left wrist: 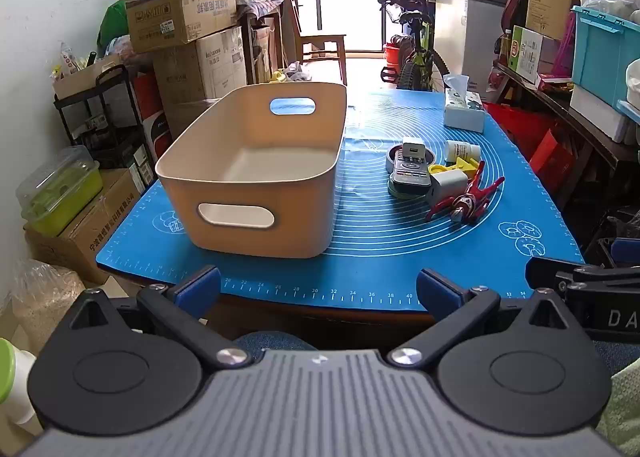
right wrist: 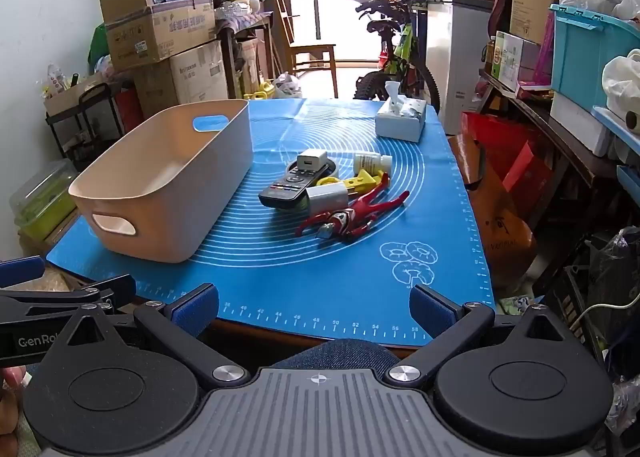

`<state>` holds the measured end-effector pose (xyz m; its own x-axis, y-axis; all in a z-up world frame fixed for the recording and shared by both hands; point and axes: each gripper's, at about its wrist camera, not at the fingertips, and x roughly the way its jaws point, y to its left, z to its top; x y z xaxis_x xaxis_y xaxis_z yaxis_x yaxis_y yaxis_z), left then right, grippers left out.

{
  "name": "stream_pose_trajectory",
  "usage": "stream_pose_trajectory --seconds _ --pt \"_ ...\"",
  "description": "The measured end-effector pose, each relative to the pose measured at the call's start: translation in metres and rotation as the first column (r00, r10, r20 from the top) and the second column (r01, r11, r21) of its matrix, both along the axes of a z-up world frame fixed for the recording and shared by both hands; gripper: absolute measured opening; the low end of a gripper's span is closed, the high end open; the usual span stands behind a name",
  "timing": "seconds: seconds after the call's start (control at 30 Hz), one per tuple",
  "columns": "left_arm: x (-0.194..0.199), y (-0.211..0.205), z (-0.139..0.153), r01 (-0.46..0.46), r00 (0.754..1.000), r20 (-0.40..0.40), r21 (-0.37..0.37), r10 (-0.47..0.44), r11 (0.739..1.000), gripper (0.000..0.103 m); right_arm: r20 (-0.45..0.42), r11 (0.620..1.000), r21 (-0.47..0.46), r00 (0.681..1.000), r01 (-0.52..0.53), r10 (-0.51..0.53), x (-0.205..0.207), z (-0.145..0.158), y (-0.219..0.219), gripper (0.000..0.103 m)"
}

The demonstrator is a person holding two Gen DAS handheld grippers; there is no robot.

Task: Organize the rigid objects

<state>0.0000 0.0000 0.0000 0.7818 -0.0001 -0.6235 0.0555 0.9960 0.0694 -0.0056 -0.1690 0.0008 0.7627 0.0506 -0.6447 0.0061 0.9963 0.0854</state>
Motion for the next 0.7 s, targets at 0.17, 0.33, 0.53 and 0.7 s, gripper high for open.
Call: stream_pose_trajectory --seconds 0.17,0.33,0.53,0.7 --pt "0.0003 -0.0001 -0.0001 0.001 1.0 0.0 0.0 -0.001 1.0 0.103 0.003 1.0 0.001 1.0 0.0 0.0 -0.0003 -0.0001 -0.0003 0.101" --pt "0.0 0.0 0.0 0.0 1.0 0.002 -0.002 0.0 1.0 0.103 0.003 1.0 0.002 1.0 0.0 0.0 -0.0006 -0.0001 -0.0005 0.1" --pt "-0.0001 0.0001 0.0001 0.0 1.0 0.002 -0.003 0.0 1.0 0.103 0.004 1.0 0.002 1.0 0.0 0.0 -0.0011 0.0 -0.0002 0.101" --pt "0.0 0.0001 0.0 0.0 1.0 0.002 -0.002 0.0 1.0 0.103 0.006 1.0 0.002 1.0 0.0 0.0 -0.0012 0.0 -0.0003 0.101"
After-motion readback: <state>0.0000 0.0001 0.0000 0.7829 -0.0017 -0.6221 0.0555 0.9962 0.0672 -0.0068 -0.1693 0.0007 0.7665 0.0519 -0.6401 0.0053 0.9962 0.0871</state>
